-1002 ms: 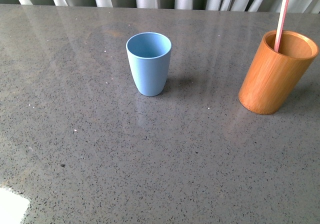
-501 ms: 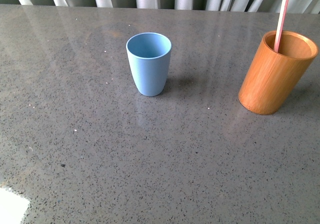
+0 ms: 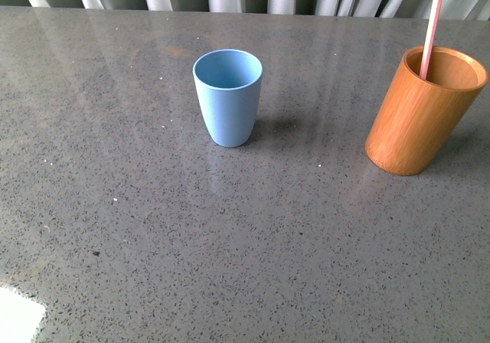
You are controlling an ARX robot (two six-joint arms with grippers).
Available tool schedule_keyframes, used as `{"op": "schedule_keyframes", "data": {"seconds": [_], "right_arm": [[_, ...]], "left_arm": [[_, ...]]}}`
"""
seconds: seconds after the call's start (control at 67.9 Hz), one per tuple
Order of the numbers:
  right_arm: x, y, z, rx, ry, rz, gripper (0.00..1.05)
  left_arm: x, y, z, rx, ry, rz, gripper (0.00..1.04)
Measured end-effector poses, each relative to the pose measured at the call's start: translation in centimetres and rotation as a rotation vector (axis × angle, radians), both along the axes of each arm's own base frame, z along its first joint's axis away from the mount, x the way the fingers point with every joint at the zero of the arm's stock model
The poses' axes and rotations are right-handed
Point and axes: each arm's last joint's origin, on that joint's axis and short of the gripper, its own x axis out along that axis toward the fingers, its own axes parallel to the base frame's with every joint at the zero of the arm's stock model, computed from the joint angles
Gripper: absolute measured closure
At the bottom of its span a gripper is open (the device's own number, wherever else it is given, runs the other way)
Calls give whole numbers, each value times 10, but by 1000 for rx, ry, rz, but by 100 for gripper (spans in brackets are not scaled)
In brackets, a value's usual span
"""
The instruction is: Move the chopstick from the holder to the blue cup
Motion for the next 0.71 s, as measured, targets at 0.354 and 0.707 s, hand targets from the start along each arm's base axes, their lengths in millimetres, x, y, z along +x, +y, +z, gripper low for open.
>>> {"op": "schedule_keyframes", "data": {"seconds": [0.354, 0.707], "right_arm": [[91, 23, 12, -39, 67, 50, 9], [138, 32, -4, -53, 143, 45, 9]], "left_arm": [[0, 0, 0, 0, 0, 0, 9], [0, 0, 0, 0, 0, 0, 9]]}}
